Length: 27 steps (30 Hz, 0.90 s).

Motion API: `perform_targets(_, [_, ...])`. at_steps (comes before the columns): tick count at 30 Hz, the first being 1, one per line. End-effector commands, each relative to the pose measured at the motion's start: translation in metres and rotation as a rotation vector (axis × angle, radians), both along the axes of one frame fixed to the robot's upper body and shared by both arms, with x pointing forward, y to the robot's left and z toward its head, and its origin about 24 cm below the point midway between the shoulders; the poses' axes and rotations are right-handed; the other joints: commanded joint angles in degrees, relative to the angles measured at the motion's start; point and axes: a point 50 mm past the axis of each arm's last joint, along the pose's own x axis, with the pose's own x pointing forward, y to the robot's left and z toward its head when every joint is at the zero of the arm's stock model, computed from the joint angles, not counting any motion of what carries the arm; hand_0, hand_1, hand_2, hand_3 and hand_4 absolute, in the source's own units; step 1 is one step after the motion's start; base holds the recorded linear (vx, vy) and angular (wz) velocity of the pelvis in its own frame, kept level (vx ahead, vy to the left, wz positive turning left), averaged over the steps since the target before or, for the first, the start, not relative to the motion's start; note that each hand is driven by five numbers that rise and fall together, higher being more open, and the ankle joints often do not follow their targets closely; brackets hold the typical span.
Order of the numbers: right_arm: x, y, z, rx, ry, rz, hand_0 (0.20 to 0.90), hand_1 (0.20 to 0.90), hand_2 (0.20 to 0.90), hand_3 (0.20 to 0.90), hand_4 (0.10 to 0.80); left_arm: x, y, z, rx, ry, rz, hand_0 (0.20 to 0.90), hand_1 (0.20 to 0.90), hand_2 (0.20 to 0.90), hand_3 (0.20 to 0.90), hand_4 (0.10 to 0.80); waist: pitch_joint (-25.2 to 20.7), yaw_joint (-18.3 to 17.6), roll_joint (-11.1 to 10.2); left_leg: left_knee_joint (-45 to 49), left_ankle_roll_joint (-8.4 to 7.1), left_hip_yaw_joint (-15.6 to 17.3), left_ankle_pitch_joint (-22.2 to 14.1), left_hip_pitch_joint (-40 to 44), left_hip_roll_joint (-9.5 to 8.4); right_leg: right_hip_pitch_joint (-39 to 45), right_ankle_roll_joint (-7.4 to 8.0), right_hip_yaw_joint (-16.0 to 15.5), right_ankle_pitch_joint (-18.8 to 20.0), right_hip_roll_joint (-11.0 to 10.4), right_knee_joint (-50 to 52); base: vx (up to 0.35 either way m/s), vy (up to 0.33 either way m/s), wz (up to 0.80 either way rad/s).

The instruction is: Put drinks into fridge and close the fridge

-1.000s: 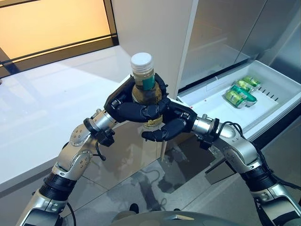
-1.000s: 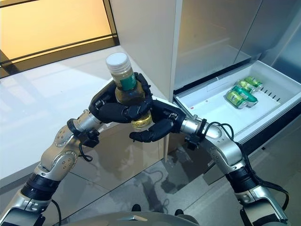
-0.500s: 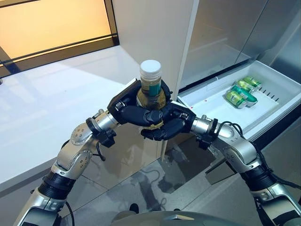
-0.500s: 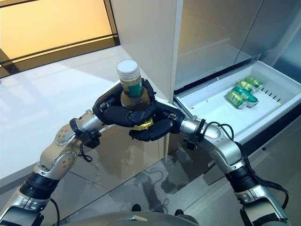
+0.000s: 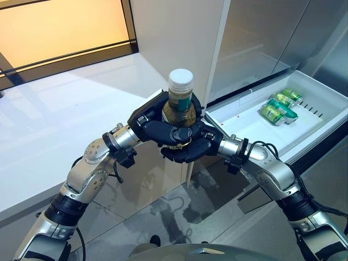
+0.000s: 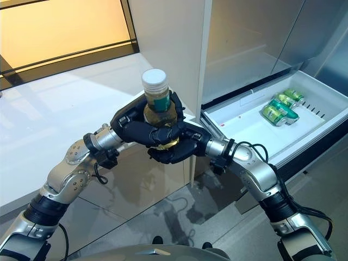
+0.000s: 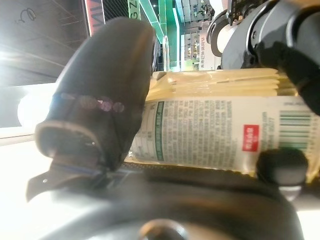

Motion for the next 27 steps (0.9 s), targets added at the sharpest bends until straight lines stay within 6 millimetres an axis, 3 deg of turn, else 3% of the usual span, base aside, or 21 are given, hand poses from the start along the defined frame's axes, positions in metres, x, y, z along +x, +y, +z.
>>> perform_targets(1, [0.01,0.019,0.075,0.214,-0.271,0.086,0.3,0.3,0.3,0.2,0.1,-0.007,-0.013,0.065,-0.151,-0.297,-0.109,0.9,0.9,0.9,0.9,0.8,-5.5,0.0,-1.2,0.1,3.39,-2.4,-5.1,0.6,-4.24,-0.8,0.49,-0.5,-0.3,0.8,1.7,0.0,0.0,0.0])
perform_targets(18, [0.013,-0.003,0.098,0.254,-0.399,-0.032,0.3,0.3,0.3,0.2,0.1,-0.008,0.014,0.072,-0.14,-0.379,-0.006,0.9,0.9,0.9,0.9,0.8,-5.7,0.4,-1.3,0.1,3.32,-2.6,-5.1,0.4,-4.18,-0.7,0.42,-0.7,-0.2,0.9,1.3,0.0,0.0,0.0])
perform_targets(27, [0.002,-0.022,0.129,0.34,-0.567,-0.125,0.3,0.3,0.3,0.2,0.1,-0.013,0.039,0.069,-0.209,-0.388,0.077,0.9,0.9,0.9,0.9,0.8,-5.8,0.7,-1.4,0.1,3.33,-2.9,-5.2,0.1,-4.22,-0.9,0.32,-0.6,-0.3,1.0,1.3,0.0,0.0,0.0])
